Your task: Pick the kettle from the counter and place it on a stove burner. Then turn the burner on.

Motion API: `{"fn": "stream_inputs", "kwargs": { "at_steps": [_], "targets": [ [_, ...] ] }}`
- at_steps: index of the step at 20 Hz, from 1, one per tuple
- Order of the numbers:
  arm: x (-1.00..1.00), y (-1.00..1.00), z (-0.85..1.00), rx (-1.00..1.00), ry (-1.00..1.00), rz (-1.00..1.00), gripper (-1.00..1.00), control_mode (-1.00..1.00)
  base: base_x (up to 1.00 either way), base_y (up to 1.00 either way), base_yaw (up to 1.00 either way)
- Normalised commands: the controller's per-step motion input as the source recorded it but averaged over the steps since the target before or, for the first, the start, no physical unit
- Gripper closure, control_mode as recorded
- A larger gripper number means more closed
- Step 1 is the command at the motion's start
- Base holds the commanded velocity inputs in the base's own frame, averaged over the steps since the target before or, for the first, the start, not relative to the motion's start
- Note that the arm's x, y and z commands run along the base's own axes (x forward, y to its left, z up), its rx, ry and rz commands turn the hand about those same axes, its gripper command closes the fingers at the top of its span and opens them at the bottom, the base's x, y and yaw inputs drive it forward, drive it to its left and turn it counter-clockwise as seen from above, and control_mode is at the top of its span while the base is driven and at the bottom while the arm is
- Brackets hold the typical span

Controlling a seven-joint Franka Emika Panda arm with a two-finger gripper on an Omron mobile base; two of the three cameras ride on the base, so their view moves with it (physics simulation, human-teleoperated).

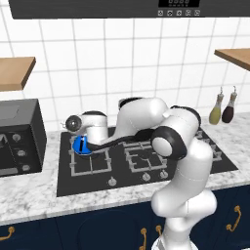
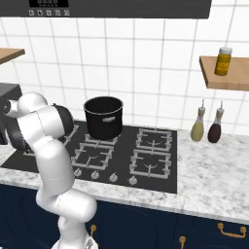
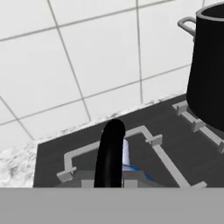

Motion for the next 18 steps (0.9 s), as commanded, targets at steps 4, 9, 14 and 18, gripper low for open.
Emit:
{"fn": "stream_inputs", "kwargs": {
  "at_steps": [4, 9, 14, 18],
  "targets": [
    [0.05, -0.13, 0.0, 0.0, -0.03, -0.01, 1.0, -1.0, 0.0, 0.0, 0.0],
    [0.0, -0.33, 0.0, 0.0, -0.01, 0.0, 1.0, -1.0, 0.0, 0.0, 0.0],
    [0.0, -0.12, 0.0, 0.0, 0.0, 0.0, 1.0, -1.0, 0.0, 0.0, 0.0],
    [0.0, -0.27, 0.0, -0.04, 0.0, 0.0, 1.0, -1.0, 0.0, 0.0, 0.0]
  ]
}}
